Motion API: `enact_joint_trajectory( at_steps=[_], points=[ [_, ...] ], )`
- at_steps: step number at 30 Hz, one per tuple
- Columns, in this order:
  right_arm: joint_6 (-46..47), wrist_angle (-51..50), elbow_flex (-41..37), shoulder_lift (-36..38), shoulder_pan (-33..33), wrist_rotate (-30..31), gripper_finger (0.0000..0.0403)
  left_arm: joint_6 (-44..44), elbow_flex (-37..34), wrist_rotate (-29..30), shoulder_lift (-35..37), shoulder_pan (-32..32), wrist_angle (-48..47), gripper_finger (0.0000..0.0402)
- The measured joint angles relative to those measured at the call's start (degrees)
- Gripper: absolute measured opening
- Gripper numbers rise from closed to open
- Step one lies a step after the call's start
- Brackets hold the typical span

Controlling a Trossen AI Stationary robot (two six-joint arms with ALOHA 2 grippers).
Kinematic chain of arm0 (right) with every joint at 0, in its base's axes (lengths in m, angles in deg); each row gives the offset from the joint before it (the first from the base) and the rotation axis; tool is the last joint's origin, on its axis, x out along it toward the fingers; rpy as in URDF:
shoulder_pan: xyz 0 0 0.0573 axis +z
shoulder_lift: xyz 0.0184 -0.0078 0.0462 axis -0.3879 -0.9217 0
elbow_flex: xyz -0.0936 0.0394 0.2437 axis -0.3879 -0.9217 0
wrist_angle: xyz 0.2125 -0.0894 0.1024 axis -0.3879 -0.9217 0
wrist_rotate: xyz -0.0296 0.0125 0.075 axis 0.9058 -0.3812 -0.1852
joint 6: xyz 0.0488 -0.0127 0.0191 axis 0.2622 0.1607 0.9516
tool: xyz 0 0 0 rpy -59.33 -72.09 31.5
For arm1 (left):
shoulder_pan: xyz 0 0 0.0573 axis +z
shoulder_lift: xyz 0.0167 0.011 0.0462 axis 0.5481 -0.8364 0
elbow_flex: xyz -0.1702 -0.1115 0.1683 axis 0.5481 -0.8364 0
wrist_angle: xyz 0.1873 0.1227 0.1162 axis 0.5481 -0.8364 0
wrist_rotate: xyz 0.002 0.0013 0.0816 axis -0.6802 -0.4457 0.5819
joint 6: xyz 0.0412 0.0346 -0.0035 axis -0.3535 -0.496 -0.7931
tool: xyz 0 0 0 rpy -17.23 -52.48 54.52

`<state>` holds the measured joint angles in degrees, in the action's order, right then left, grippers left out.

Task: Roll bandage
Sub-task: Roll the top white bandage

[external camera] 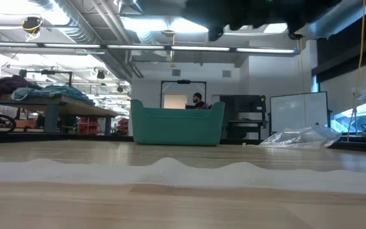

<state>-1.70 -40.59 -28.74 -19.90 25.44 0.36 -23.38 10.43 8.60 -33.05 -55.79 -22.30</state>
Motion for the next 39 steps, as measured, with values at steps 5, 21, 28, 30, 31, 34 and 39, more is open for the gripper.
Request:
enact_joint_trajectory(
  at_steps=[5, 21, 28, 30, 31, 34, 39],
  points=[
    [-4.4, -16.4, 0.0, 8.3, 0.0, 7.8, 0.0122, -1.5, 0.0, 0.2, 0.7, -2.0, 0.7, 0.0054],
    [2.9, -14.3, 0.0, 12.1, 0.0, 9.1, 0.0141, -0.9, 0.0, 8.1, 0.7, -1.3, -2.4, 0.0054],
    [5.2, -7.9, 0.0, 10.0, 0.1, 4.1, 0.0195, 0.7, 0.0, 12.6, 0.9, -1.3, -3.2, 0.0054],
    [5.0, -6.3, 0.0, 8.4, 0.0, 4.6, 0.0203, 0.8, 0.0, 12.6, 0.9, -1.3, -3.1, 0.0054],
    [4.9, -4.6, 0.0, 7.3, 0.0, 4.6, 0.0204, 0.8, 0.0, 12.6, 0.9, -1.3, -3.0, 0.0054],
    [5.0, 1.1, -0.1, 3.9, 0.0, 4.5, 0.0206, 0.8, 0.0, 12.6, 0.9, -1.3, -3.1, 0.0054],
    [5.2, 5.5, -0.1, 1.1, 0.0, 5.5, 0.0206, 0.7, 0.0, 12.6, 0.9, -1.3, -3.6, 0.0054]
  ],
)
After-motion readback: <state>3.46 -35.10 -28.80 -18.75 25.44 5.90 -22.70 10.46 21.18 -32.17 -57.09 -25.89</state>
